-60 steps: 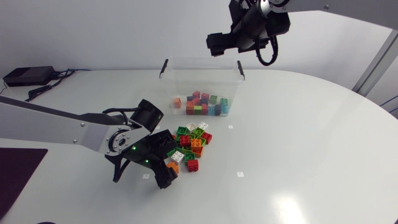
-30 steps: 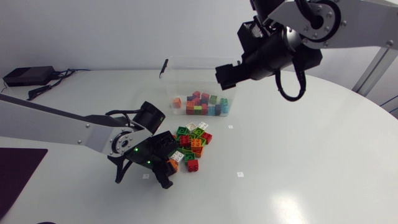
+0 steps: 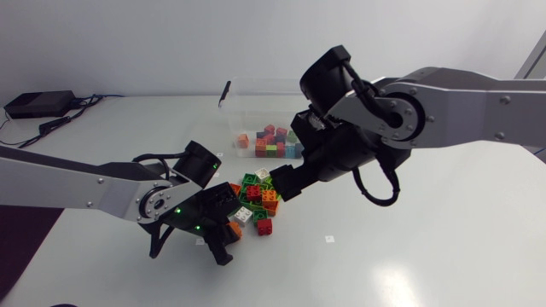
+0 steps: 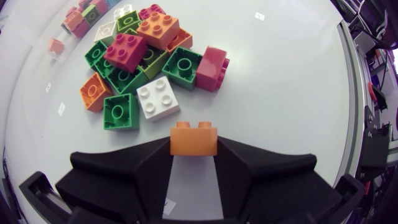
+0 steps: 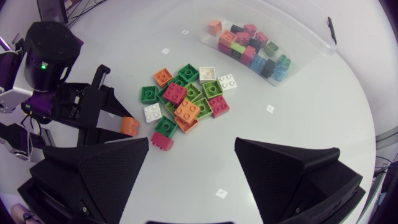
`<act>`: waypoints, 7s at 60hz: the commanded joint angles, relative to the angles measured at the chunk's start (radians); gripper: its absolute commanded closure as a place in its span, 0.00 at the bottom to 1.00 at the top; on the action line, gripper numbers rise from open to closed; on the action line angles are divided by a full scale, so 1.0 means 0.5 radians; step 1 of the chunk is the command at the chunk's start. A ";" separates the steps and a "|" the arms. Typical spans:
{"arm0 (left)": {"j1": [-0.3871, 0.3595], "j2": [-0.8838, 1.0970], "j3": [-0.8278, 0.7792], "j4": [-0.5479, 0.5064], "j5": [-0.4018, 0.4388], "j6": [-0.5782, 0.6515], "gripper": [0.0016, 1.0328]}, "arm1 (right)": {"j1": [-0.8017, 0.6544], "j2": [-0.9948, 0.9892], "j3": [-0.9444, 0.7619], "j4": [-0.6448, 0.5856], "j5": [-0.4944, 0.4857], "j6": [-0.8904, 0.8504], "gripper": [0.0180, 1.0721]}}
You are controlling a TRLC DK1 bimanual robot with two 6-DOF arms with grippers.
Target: Place the duplo bricks in the container
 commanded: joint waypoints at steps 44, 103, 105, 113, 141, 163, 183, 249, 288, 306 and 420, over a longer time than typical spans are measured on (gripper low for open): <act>0.552 -0.558 0.229 -0.311 0.210 0.100 0.70 | 0.267 0.725 0.286 -0.139 -0.098 0.304 0.09; 0.666 -0.278 0.956 -0.219 0.379 -0.072 0.70 | 0.199 1.078 0.565 -0.225 -0.058 0.396 0.42; 0.662 -0.272 0.963 -0.219 0.379 -0.072 0.70 | 0.196 1.087 0.571 -0.228 -0.058 0.396 0.42; 0.659 -0.245 0.990 -0.210 0.397 -0.072 0.70 | 0.196 1.115 0.580 -0.234 -0.058 0.396 0.42; 0.644 0.022 1.269 -0.204 0.428 -0.115 0.70 | 0.126 0.918 0.439 -0.216 -0.037 0.377 0.71; 0.595 0.375 1.604 -0.155 0.428 -0.201 0.69 | -0.019 0.655 0.433 -0.293 0.015 0.337 0.71; 0.580 0.706 1.981 -0.158 0.425 -0.268 0.67 | -0.132 0.474 0.543 -0.366 0.043 0.301 0.71; 0.604 -0.119 0.849 -0.345 0.314 0.235 0.05 | -0.399 0.560 1.099 -0.041 0.074 0.187 0.71; 0.675 -0.100 0.205 -0.133 0.317 0.557 0.05 | -0.519 1.032 1.571 0.085 0.141 0.156 0.71; 0.635 0.102 0.107 0.097 0.317 0.569 0.05 | -0.549 1.241 1.841 0.078 0.285 0.089 0.40; 0.451 0.387 0.021 0.787 0.431 0.278 0.66 | 0.058 0.250 -0.037 0.398 0.273 0.190 0.05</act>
